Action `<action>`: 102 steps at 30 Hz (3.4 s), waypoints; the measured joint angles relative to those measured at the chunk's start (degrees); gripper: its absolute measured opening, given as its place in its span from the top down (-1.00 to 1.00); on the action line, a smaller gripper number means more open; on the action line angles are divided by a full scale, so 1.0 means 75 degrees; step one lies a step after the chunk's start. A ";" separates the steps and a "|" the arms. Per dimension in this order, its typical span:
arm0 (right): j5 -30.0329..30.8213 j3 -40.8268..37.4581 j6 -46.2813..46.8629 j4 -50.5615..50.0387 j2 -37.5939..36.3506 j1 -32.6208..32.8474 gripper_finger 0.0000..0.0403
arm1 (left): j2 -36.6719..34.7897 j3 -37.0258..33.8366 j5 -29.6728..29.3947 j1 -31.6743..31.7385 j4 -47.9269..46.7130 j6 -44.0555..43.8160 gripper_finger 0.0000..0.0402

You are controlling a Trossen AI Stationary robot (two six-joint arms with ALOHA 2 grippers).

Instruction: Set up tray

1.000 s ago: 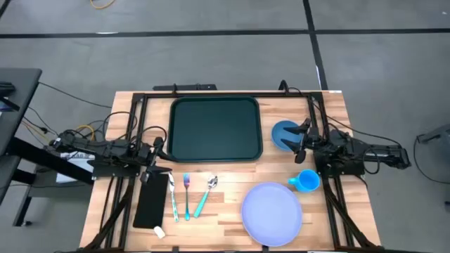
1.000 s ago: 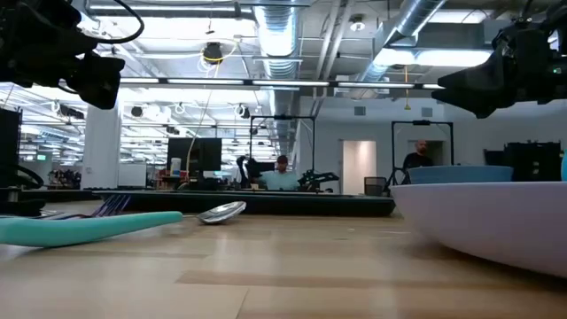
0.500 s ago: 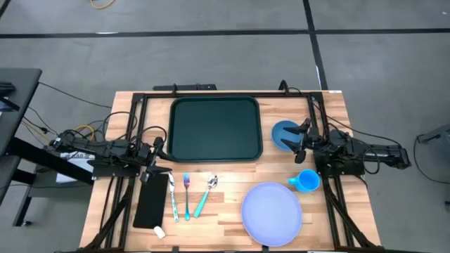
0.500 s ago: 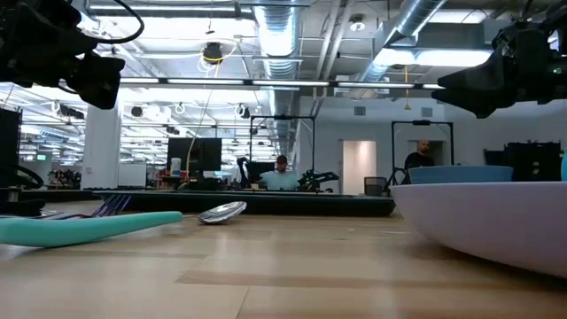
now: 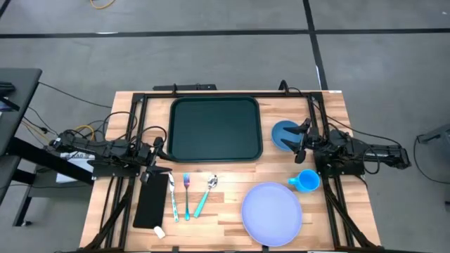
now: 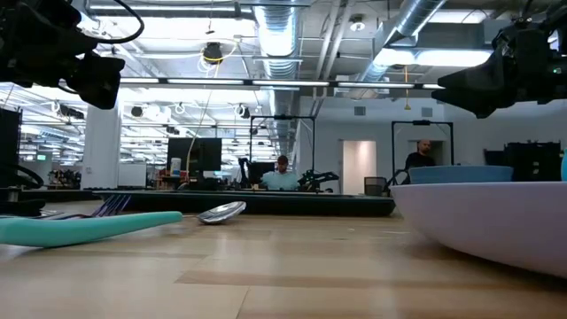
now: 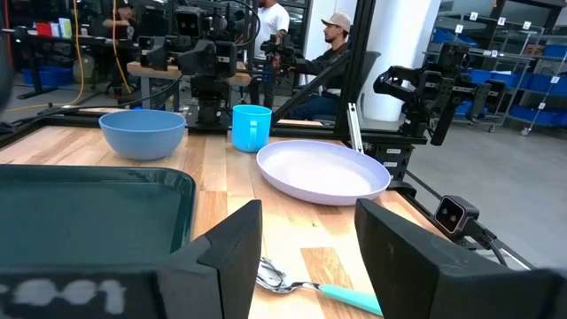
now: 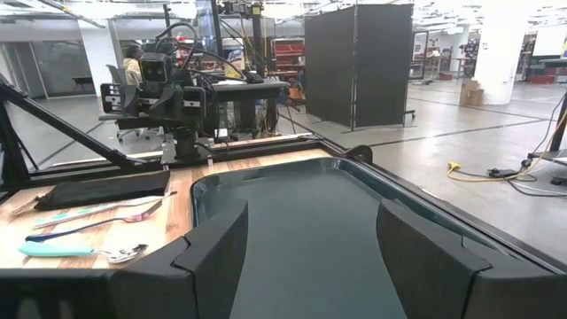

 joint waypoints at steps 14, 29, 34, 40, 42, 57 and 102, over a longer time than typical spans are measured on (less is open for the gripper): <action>0.0000 0.0001 -0.0001 0.0000 0.0001 -0.0001 -0.19 | -0.0003 0.0042 0.0023 -0.0003 0.0025 -0.2666 0.15; 0.0002 -0.0001 -0.0001 0.0026 0.0000 -0.0002 -0.19 | -0.0003 0.0093 -0.1934 -0.0003 0.0148 -0.5749 0.15; 0.0080 -0.0030 0.2020 0.0706 0.0006 0.0054 -0.19 | -0.0003 0.0103 -0.3453 -0.0003 0.0218 -0.7912 0.15; 0.1552 -0.0020 0.6387 0.1791 0.0000 0.0050 -0.19 | -0.0003 0.0111 -0.4691 0.0000 0.0218 -0.8989 0.15; 0.2279 -0.0016 0.7157 0.1818 0.0003 0.0050 -0.19 | -0.0003 0.0111 -0.4865 -0.0001 0.0216 -0.8930 0.15; -0.0070 0.2857 0.8207 -0.2253 0.1596 0.0170 -0.14 | -0.0003 0.0111 -0.4968 0.0000 0.0231 -0.8401 0.15; -0.2005 0.8450 1.1542 -1.0533 1.1193 0.5684 0.30 | 0.0000 0.0111 -0.3351 -0.0002 0.0195 -0.6876 0.15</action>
